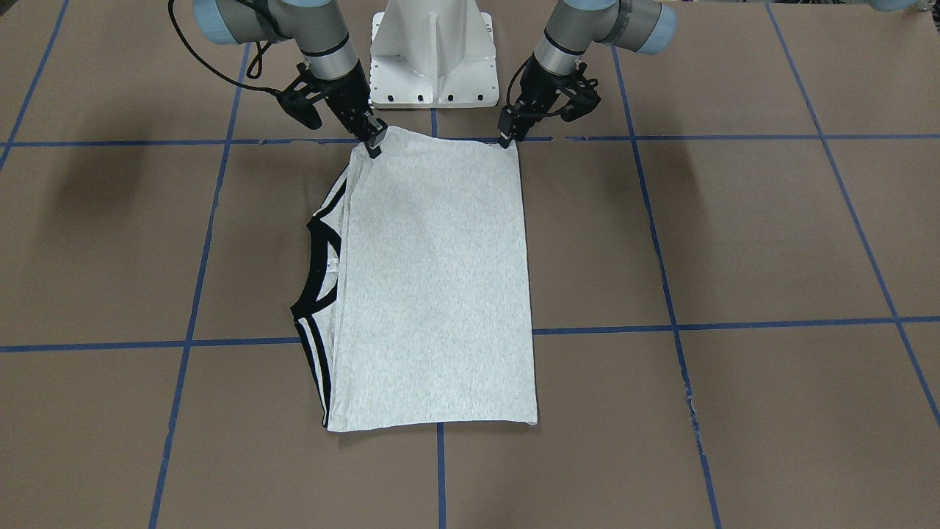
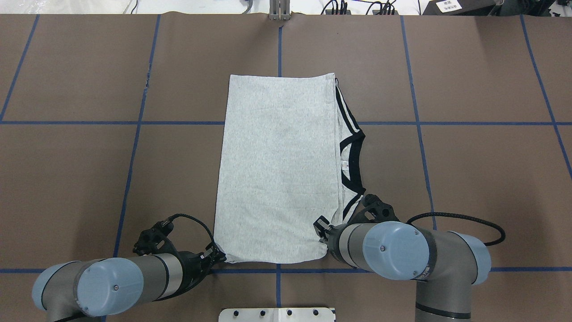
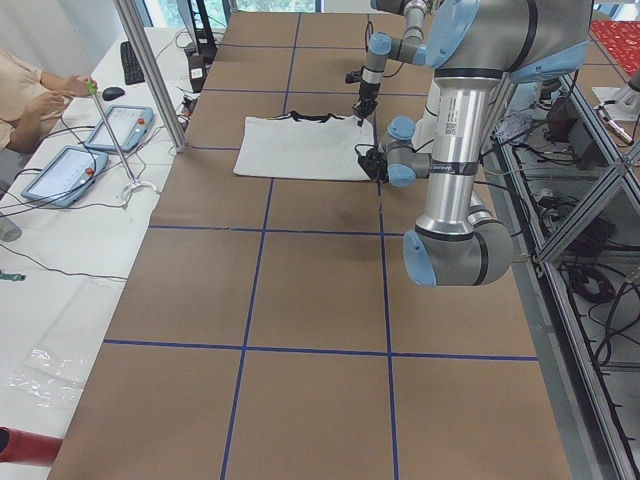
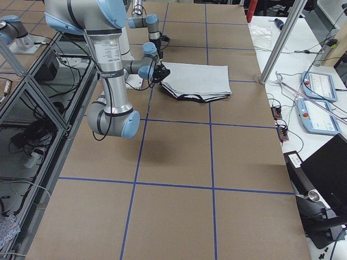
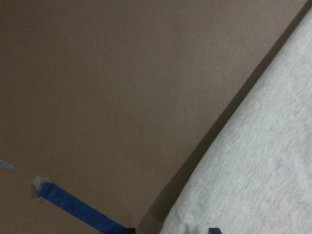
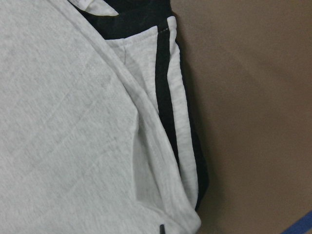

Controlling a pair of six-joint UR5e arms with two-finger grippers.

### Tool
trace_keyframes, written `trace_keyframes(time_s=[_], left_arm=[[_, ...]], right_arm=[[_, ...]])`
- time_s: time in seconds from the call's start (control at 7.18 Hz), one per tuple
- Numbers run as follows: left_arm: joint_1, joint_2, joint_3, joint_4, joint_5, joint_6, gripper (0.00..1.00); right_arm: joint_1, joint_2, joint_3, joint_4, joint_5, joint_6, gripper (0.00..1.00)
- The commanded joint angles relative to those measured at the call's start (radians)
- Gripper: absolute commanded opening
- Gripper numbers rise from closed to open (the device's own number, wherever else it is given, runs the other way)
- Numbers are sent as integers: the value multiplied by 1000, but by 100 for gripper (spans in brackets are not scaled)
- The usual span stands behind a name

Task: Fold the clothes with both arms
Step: 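Move the left gripper to the other near corner and grasp both corners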

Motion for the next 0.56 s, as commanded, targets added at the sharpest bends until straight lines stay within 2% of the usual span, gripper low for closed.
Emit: trace_keyframes(time_s=[0.0, 0.42], left_arm=[[-4, -1, -3, 0, 0, 0, 0], [-33, 1, -38, 0, 0, 0, 0]], right_arm=[[1, 0, -1, 0, -1, 0, 0], [-1, -2, 0, 0, -1, 0, 0]])
